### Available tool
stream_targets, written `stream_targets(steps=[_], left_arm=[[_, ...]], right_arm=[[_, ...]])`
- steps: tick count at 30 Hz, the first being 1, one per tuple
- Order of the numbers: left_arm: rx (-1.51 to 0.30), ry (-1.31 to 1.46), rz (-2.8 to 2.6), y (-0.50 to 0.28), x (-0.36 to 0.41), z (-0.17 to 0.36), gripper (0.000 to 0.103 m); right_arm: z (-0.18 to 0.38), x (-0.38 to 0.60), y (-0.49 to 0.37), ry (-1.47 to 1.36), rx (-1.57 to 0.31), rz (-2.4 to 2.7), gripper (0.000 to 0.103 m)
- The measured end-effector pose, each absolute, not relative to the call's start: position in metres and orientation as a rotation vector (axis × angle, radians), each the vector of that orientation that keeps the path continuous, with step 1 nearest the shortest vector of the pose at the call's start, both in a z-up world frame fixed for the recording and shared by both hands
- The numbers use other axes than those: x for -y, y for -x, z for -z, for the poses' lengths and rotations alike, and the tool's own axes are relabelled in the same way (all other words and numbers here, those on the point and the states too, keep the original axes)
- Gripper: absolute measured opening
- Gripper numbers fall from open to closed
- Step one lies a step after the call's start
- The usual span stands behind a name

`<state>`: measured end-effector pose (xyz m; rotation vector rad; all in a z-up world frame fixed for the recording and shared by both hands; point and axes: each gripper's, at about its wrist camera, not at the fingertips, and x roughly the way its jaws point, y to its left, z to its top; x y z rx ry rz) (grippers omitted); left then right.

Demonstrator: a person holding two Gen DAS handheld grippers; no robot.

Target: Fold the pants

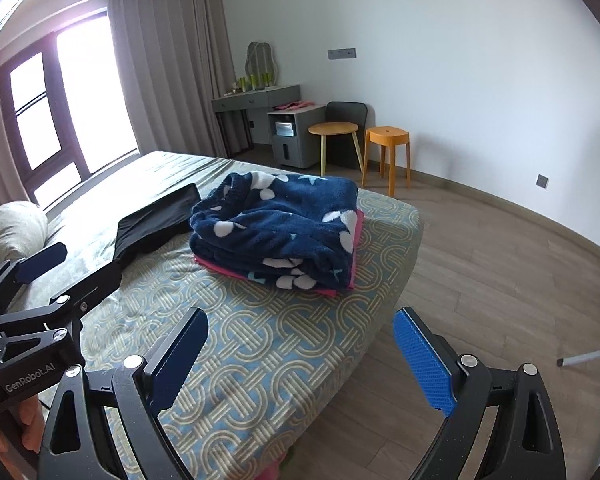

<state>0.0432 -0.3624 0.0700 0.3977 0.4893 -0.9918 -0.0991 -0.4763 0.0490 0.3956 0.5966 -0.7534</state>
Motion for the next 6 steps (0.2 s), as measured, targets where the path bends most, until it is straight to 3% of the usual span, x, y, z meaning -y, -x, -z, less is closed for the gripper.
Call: stream_targets(steps=[6], left_arm=[[-0.491, -0.411, 0.984, -0.0413, 0.366, -0.0689, 0.089]], right_arm=[[-0.0469, 0.4792, 0.1004, -0.404, -0.598, 0.762, 0.096]])
